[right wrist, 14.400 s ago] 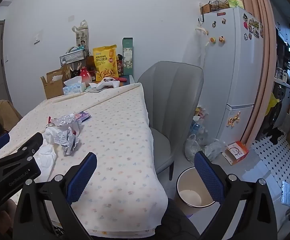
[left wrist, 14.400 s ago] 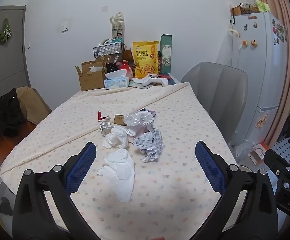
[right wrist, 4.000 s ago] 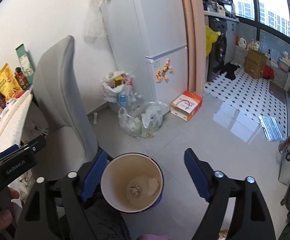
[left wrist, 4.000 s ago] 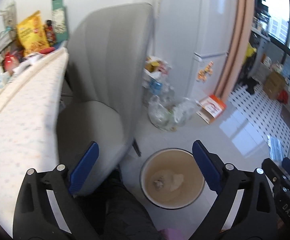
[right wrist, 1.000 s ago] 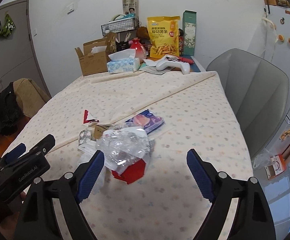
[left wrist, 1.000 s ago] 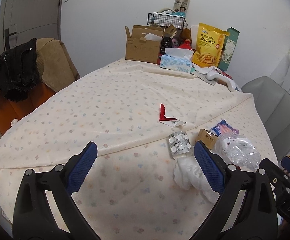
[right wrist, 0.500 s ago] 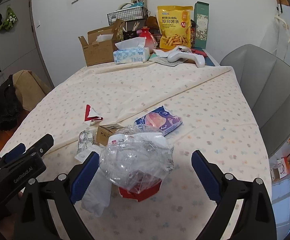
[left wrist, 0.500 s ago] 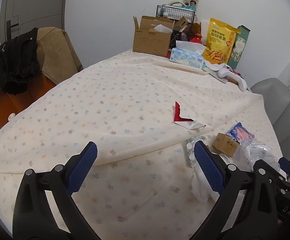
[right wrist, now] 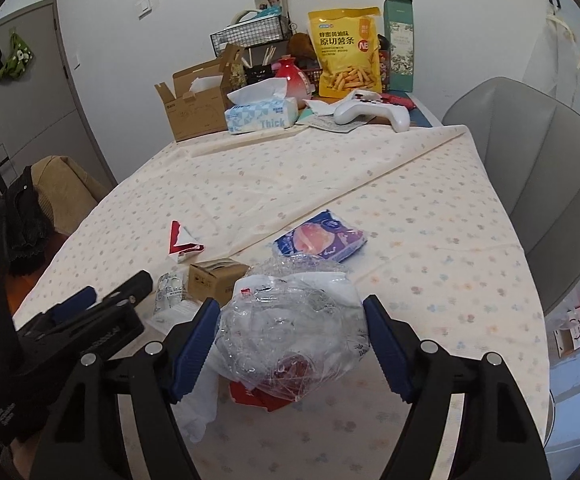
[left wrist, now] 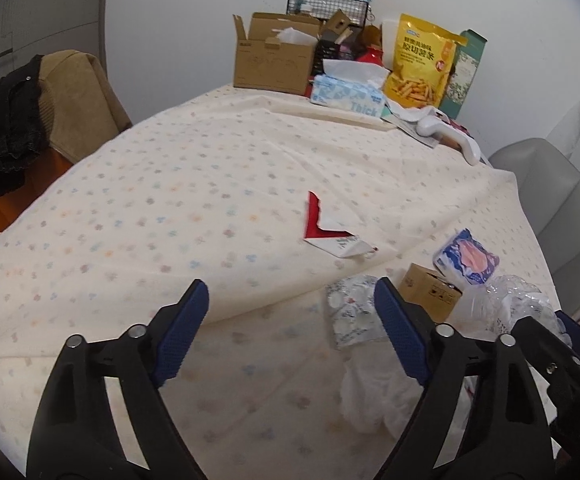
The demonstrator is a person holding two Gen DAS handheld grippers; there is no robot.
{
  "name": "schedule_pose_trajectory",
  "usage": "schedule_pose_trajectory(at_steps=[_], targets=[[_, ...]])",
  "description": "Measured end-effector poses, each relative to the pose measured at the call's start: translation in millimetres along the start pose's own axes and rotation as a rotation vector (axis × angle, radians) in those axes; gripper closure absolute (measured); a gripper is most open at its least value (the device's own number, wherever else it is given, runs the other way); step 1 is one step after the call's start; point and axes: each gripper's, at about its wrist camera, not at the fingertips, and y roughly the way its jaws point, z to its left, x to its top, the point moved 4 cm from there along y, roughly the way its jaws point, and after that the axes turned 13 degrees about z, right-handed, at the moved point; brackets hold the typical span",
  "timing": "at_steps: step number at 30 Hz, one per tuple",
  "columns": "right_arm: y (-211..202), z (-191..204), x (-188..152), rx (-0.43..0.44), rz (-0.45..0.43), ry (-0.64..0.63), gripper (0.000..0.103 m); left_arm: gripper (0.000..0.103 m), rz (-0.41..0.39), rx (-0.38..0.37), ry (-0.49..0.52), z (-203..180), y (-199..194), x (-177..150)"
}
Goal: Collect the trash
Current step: 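Grasp the clear plastic bag with the right tool while the left grasps the blister pack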
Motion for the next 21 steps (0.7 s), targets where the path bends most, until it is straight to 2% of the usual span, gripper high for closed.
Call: schedule_pose_trajectory(at_steps=[5,11,16,17,21], targets=[[-7.2,-9.3,-2.1,-0.013,-0.018,0.014,0.031,0.037,0.042,-0.035,0.012,-14.5,13.6,-0.7],[-8.6,-17.8,-2.5,-0.026,-0.019,0.029,0.031,0.04,0.077,-0.075,-0.001,-20.1,25.8,-3.4],[-10.6,-16.8,-3.2,-0.028,-0.023,0.03,0.031,0.058,0.12,-0.147,-0.015,-21.2,29.2,-4.5],[-11.6,-15.9,-3.4,-0.029,-0.027,0.027,0.031,0.058,0.127,-0.166,-0.015,-22.7,29.7,-6.3],[-15.2,-13.6,-6.7,-0.036,-0.032,0.026,0.031,0.072,0.108,-0.157,0.001,-26.7,22.7,-9.5]])
